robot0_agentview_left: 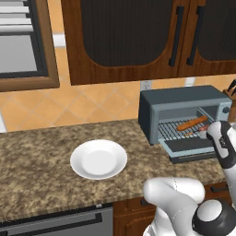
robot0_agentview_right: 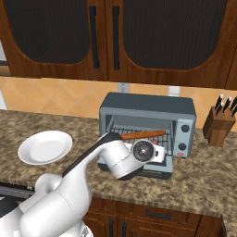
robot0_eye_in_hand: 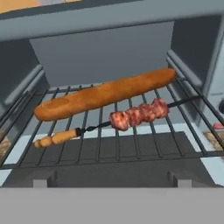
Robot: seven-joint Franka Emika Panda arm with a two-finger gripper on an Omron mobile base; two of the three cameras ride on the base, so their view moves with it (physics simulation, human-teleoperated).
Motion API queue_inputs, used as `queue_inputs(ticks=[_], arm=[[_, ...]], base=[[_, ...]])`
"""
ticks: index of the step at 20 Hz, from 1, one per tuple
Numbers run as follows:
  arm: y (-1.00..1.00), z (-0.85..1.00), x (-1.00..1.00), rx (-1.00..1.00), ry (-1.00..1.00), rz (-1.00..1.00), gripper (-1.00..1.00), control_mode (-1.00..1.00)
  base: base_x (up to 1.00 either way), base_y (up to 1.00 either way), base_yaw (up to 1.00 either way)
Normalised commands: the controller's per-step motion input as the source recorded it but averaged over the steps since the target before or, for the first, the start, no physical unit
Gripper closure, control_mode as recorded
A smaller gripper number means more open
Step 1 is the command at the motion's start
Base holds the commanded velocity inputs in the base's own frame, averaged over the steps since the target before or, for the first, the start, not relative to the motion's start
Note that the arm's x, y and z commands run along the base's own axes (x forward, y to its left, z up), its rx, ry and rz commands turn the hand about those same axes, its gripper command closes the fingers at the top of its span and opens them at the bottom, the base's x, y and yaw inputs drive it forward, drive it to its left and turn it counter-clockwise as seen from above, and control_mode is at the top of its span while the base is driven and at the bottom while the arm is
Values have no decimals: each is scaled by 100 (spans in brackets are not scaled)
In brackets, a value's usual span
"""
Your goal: Pick up the kebab skewer and baguette bread, and place them inside the toaster oven. Close the toaster oven door and start by setting the timer.
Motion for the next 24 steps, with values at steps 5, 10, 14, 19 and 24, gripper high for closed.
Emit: queue_inputs(ticks=[5, 10, 14, 19, 24], arm=[[8, -17, -13, -16, -10, 0, -100, -100], [9, -1, -2, -5, -10, 0, -100, -100], [12, 3, 0, -1, -11, 0, -100, -100], [4, 0, 0, 0, -6, 0, -100, -100], [0, 0, 10, 0, -5, 0, -100, -100]], base=[[0, 0, 0], [0, 0, 0], [0, 0, 0], [0, 0, 0], [0, 0, 0]])
